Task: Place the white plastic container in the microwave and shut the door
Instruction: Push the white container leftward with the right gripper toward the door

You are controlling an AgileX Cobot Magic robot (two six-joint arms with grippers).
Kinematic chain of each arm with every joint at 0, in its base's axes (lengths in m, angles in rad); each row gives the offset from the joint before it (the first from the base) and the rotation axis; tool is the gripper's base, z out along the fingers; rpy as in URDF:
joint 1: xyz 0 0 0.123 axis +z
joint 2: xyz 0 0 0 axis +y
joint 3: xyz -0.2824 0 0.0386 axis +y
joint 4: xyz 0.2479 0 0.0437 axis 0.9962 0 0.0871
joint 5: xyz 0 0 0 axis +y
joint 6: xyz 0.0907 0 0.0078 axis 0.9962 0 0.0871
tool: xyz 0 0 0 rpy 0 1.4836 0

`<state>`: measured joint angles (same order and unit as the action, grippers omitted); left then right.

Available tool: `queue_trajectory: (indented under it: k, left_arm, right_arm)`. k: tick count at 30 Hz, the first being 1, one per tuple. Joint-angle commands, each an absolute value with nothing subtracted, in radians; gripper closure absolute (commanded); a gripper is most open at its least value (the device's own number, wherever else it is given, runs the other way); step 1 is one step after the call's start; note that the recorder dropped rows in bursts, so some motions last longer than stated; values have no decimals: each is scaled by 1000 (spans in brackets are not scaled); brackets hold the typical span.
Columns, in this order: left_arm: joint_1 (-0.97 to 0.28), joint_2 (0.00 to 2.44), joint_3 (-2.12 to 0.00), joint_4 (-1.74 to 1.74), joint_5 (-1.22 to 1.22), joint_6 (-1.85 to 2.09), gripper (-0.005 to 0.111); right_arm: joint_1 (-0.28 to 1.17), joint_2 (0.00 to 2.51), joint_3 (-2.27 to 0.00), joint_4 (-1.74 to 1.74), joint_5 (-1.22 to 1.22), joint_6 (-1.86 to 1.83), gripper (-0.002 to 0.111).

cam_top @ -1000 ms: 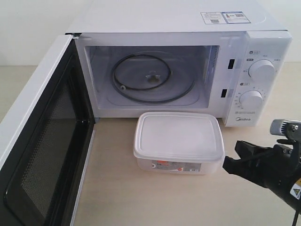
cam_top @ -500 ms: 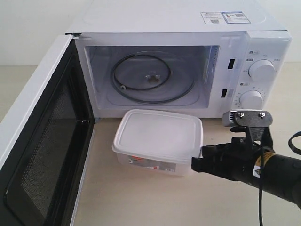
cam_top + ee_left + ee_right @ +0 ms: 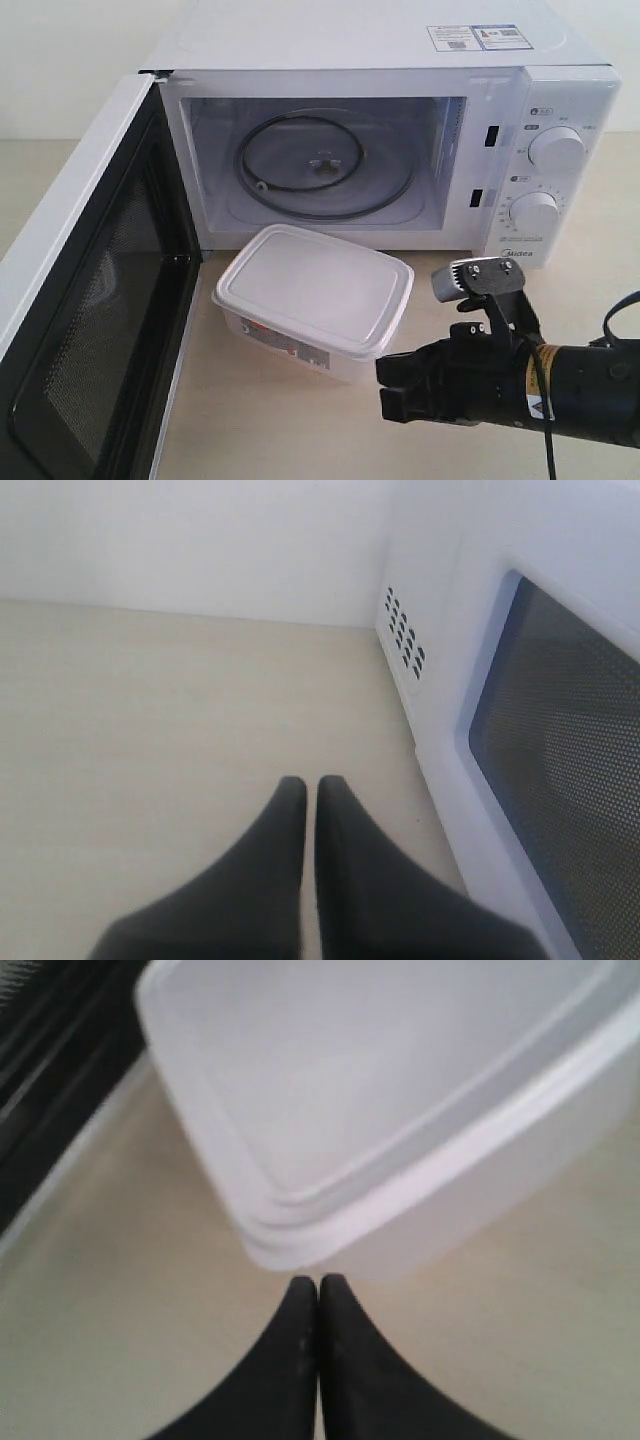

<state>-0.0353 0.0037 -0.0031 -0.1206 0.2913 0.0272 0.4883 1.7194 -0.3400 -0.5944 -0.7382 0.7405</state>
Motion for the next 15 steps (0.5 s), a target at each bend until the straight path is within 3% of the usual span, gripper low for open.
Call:
queue_trajectory:
  k: [1, 6, 10, 15]
  left_arm:
    - [-32, 0, 0, -115, 294, 18, 102]
    - [-32, 0, 0, -115, 294, 18, 102]
    - [-32, 0, 0, -115, 294, 18, 102]
    - [-32, 0, 0, -115, 294, 18, 102]
  right_arm:
    - [489, 1715, -341, -402, -648, 529, 109]
    - [487, 1715, -344, -254, -796, 424, 109]
    - [480, 1721, -386, -60, -750, 309, 109]
    - [400, 1722, -468, -180, -720, 335, 109]
